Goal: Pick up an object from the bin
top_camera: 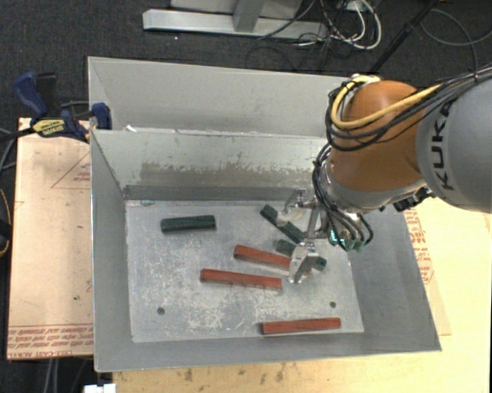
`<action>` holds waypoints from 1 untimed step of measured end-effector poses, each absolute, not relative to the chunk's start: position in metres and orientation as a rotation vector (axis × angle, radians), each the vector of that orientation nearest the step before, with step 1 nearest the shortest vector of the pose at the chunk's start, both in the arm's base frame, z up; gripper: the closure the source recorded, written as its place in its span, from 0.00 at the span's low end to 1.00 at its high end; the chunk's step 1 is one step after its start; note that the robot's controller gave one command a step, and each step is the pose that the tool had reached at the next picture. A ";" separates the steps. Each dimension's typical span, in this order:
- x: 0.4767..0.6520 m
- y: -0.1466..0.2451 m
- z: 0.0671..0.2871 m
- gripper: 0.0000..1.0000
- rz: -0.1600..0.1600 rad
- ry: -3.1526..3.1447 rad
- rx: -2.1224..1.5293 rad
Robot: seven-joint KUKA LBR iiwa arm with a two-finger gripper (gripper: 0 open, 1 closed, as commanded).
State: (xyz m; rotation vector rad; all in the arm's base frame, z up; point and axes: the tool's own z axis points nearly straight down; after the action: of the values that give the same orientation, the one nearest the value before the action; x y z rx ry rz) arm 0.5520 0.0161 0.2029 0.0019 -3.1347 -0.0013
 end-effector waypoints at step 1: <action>0.554 0.016 0.207 0.00 -0.002 -3.142 0.001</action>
Offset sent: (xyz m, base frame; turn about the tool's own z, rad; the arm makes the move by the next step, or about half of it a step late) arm 0.0432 -0.0511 -0.1329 0.0906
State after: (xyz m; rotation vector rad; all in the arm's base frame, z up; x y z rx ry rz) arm 0.5536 0.0160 0.2070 0.0010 -3.1422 -0.0016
